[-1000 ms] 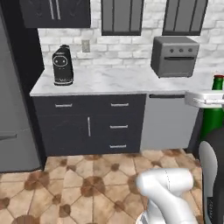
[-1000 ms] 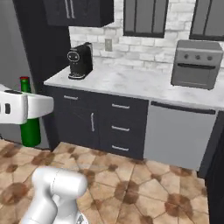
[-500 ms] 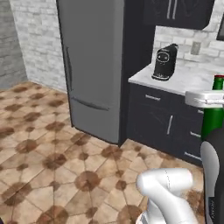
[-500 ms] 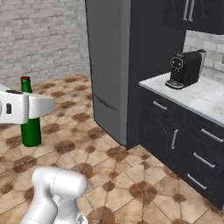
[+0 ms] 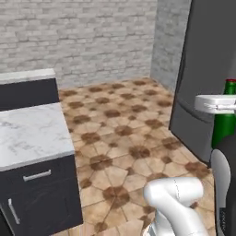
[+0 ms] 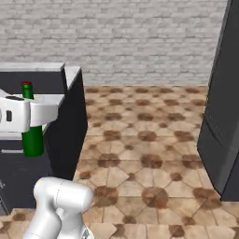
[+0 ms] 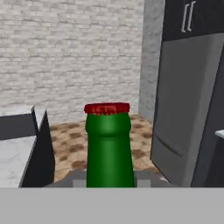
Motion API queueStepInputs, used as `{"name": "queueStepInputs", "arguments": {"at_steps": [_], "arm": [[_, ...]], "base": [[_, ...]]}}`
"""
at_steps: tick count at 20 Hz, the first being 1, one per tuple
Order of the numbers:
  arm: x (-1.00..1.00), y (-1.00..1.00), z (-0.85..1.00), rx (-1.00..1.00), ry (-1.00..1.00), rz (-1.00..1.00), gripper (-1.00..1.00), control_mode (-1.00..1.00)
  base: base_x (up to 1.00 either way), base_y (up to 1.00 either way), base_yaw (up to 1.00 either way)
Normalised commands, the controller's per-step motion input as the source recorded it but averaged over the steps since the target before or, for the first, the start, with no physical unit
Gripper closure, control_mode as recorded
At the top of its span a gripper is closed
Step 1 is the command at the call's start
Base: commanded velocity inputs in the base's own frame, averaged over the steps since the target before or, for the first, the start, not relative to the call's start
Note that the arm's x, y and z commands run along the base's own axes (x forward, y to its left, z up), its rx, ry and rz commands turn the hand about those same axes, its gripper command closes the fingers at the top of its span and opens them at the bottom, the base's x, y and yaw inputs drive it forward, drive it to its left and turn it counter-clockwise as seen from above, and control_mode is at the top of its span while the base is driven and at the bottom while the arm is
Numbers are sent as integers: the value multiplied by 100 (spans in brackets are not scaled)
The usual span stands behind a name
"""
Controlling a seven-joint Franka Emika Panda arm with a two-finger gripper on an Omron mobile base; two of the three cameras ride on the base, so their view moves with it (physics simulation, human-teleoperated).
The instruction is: Get the candle and the beer from the cabinet and move them to the dining counter.
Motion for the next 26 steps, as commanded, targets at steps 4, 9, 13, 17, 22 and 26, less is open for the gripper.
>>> {"name": "queueStepInputs", "arguments": {"at_steps": [4, 9, 13, 17, 22, 26], "arm": [[0, 0, 0, 0, 0, 0, 100, 100], [0, 0, 0, 0, 0, 0, 100, 100], [0, 0, 0, 0, 0, 0, 100, 100], [0, 0, 0, 0, 0, 0, 100, 100], [0, 0, 0, 0, 0, 0, 100, 100], [0, 0, 0, 0, 0, 0, 100, 100]], "base": [[21, 0, 89], [77, -16, 69], [79, -67, 29], [99, -94, 5], [96, -100, 0], [82, -100, 0]]}}
